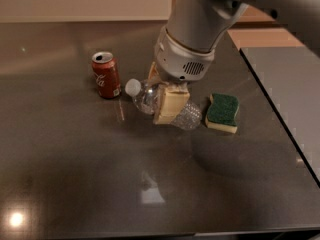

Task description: Knock water bottle over

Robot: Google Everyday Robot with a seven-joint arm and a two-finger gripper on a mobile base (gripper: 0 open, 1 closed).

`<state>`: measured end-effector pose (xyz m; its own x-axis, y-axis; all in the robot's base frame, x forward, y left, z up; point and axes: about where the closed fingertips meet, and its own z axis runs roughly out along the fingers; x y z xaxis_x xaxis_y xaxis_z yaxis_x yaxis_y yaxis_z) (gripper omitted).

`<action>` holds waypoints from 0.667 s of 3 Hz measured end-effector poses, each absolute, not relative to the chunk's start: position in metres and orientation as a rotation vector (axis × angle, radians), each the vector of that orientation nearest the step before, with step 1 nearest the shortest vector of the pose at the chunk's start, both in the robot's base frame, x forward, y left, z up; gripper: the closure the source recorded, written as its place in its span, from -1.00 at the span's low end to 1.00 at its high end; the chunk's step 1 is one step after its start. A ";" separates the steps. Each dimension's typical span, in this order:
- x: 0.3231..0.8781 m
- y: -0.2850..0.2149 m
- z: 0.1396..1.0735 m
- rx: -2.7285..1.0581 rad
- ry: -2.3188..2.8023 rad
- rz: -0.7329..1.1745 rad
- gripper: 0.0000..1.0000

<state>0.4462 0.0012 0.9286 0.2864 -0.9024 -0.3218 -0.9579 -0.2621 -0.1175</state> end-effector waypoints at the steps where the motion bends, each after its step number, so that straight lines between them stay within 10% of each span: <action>1: 0.451 0.002 0.909 -2.351 1.725 0.179 1.00; 2: 0.452 0.003 0.891 -2.421 1.735 0.117 1.00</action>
Offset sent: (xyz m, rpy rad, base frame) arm 0.0058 0.0011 -0.0628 -0.2737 -0.0017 0.0646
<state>0.4517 0.0033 0.8909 0.3235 -0.9332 -0.1567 -0.9458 -0.3137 -0.0846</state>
